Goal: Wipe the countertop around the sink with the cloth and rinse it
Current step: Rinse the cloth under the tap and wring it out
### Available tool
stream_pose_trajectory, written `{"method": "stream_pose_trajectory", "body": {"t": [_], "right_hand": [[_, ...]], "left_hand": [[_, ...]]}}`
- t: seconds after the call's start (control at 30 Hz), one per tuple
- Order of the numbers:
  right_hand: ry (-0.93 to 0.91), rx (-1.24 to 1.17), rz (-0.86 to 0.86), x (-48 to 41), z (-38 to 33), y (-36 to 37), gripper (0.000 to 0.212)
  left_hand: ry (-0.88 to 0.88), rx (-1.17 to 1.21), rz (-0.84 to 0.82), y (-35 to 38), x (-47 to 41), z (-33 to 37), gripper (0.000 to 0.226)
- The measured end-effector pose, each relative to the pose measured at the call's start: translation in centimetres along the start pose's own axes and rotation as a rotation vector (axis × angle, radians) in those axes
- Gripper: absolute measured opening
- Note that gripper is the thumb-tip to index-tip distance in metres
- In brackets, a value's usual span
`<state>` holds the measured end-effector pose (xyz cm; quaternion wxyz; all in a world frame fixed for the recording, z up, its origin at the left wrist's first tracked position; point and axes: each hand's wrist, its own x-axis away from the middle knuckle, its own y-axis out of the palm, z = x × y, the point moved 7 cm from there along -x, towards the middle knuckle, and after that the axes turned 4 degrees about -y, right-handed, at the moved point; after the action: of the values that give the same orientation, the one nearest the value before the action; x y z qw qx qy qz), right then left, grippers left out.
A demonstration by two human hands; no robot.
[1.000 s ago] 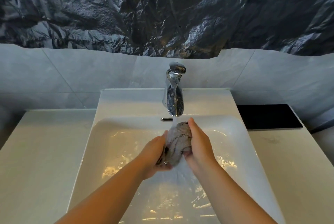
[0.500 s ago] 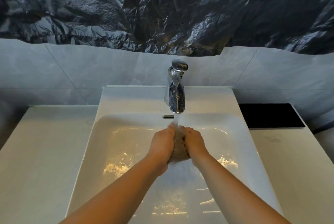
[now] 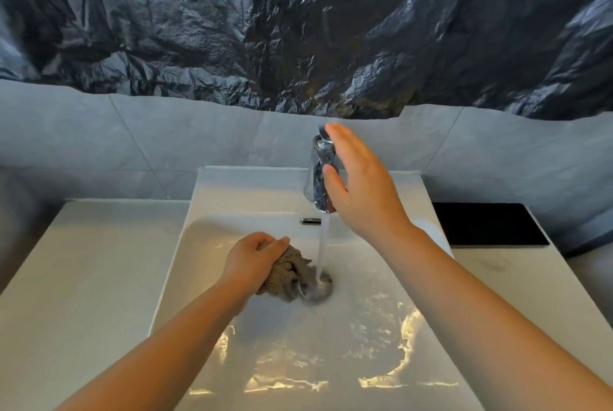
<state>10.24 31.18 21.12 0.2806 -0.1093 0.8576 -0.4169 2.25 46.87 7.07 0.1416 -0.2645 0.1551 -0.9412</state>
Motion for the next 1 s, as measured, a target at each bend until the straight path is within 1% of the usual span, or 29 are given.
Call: {"method": "stream_pose_trajectory", "body": {"t": [0.1,0.23,0.27,0.37,0.4,0.43,0.47,0.53,0.57,0.6,0.67,0.73,0.77,0.8,0.9,0.97,1.0], "right_hand": [[-0.006,0.079,0.008,1.5,-0.1,0.7,0.049],[0.027,0.102,-0.109,3.6,-0.3,1.6,0.056],[0.032,0.087,-0.091,3.9,-0.7,1.2,0.054],[0.005,-0.015,0.162,6.4,-1.8,-0.9,0.036],[0.019,-0.083,0.194,7.7,-1.8,-0.9,0.029],[0.067,-0.18,0.148,8.7,-1.5,-0.3,0.024],[0.143,-0.298,0.027,9.6,-1.1,1.1,0.023],[0.275,-0.532,-0.24,11.0,-0.6,4.1,0.029],[0.304,-0.591,-0.316,11.3,-0.5,4.8,0.031],[0.311,-0.614,-0.355,11.4,-0.5,5.0,0.03],[0.279,-0.536,-0.376,11.3,-0.5,4.6,0.022],[0.24,-0.421,-0.38,11.4,-0.6,3.8,0.012],[0.229,-0.407,-0.375,11.4,-0.8,3.3,0.009],[0.222,-0.418,-0.364,11.4,-1.1,2.8,0.009],[0.194,-0.475,-0.325,11.0,-2.2,0.9,0.019],[0.146,-0.425,-0.264,10.2,-2.9,-0.3,0.022],[0.136,-0.398,-0.257,9.9,-3.2,-0.6,0.021]], "left_hand": [[0.026,0.028,-0.009,-0.9,1.0,0.7,0.029],[0.058,0.058,-0.023,-2.1,2.4,2.0,0.028],[0.07,0.067,-0.034,-2.3,2.7,2.4,0.028],[0.134,0.068,-0.059,-3.2,4.2,3.8,0.026],[0.15,0.067,-0.079,-3.5,4.7,4.3,0.024],[0.166,0.062,-0.117,-3.5,5.1,4.7,0.023],[0.181,0.051,-0.171,-3.4,5.6,5.0,0.022],[0.217,0.01,-0.278,-3.2,6.6,5.8,0.024],[0.234,-0.015,-0.318,-3.1,7.0,6.1,0.026],[0.256,-0.048,-0.334,-3.1,7.3,6.3,0.027],[0.331,-0.157,-0.305,-3.6,7.6,7.1,0.024],[0.418,-0.291,-0.232,-4.2,7.7,7.7,0.023],[0.449,-0.357,-0.193,-4.6,7.6,7.7,0.024],[0.471,-0.422,-0.146,-4.9,7.6,7.6,0.024],[0.534,-0.543,-0.038,-5.7,7.6,6.9,0.027],[0.547,-0.54,-0.025,-5.6,7.8,6.3,0.028],[0.536,-0.513,-0.044,-5.2,8.0,6.0,0.027]]}}
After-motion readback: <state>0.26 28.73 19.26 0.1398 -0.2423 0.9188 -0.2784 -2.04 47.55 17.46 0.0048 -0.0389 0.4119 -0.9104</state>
